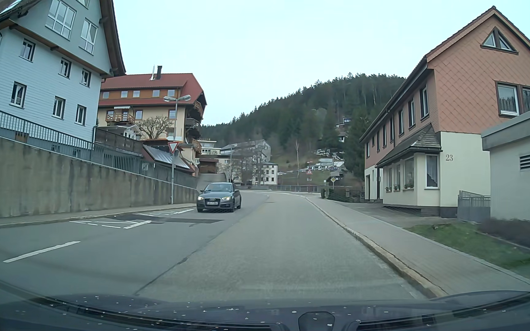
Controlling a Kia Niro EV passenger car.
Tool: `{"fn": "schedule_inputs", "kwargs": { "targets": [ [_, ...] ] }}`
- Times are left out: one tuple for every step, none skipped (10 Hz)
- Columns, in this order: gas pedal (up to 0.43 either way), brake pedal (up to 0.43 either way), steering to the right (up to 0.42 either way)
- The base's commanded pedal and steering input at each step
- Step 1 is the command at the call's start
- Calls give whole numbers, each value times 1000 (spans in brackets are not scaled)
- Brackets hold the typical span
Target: Follow the waypoints while adhering to traffic rules and regulations
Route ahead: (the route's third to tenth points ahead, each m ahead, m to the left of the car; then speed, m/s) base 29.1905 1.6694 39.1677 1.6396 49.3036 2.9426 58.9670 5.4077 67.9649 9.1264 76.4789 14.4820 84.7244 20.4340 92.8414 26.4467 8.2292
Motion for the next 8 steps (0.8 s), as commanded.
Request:
{"fn": "schedule_inputs", "kwargs": {
  "targets": [
    [268,0,-3],
    [268,0,-3],
    [260,0,-3],
    [260,0,-3],
    [260,0,-3],
    [248,0,-3],
    [228,0,-3],
    [228,0,-3]
  ]
}}
